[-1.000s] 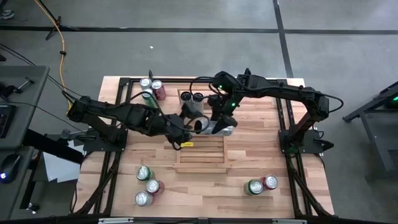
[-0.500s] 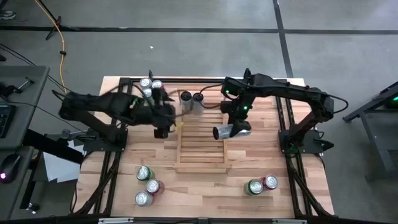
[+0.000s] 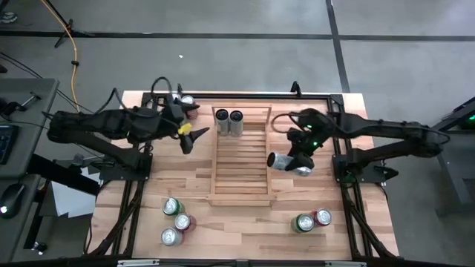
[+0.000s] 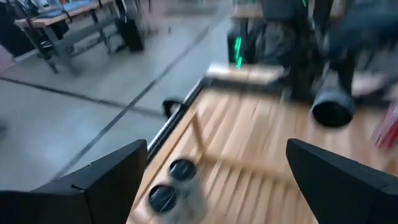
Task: Place canned beverage on shelf
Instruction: Put the white and pink can on the shelf aligned with the other white and pink cans
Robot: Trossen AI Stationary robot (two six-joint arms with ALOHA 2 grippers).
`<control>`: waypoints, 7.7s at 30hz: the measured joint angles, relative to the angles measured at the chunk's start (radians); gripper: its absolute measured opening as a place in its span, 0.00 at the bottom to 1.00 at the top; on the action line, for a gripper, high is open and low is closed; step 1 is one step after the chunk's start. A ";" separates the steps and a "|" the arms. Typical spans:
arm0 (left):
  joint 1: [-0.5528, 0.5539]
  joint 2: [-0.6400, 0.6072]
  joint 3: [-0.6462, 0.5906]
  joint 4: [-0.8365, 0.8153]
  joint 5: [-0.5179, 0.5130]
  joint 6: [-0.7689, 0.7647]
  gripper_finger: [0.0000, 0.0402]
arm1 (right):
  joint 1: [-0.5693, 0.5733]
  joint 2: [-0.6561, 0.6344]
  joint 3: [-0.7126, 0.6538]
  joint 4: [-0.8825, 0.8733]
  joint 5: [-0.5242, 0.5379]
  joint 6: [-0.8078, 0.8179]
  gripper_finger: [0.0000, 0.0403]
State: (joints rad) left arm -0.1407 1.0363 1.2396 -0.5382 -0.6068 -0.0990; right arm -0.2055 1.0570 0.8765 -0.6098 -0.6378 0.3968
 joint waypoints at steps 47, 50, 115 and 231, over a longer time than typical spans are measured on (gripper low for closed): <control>0.213 0.270 -0.300 1.122 0.502 -0.121 0.94 | 0.104 0.248 -0.031 1.204 0.629 -0.058 0.63; 0.215 0.319 -0.247 1.117 0.524 -0.081 0.94 | 0.104 0.249 -0.031 1.209 0.624 -0.045 0.63; 0.191 0.544 -0.187 0.916 0.183 0.125 0.59 | 0.034 0.137 0.375 0.172 0.804 0.265 0.77; 0.196 0.756 -0.027 0.843 0.240 0.321 0.82 | 0.048 0.394 0.379 -0.052 0.870 0.505 0.61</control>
State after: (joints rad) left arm 0.0556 1.7925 1.2127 0.3052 -0.3668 0.2216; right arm -0.1574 1.4513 1.2560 -0.6620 0.2322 0.9014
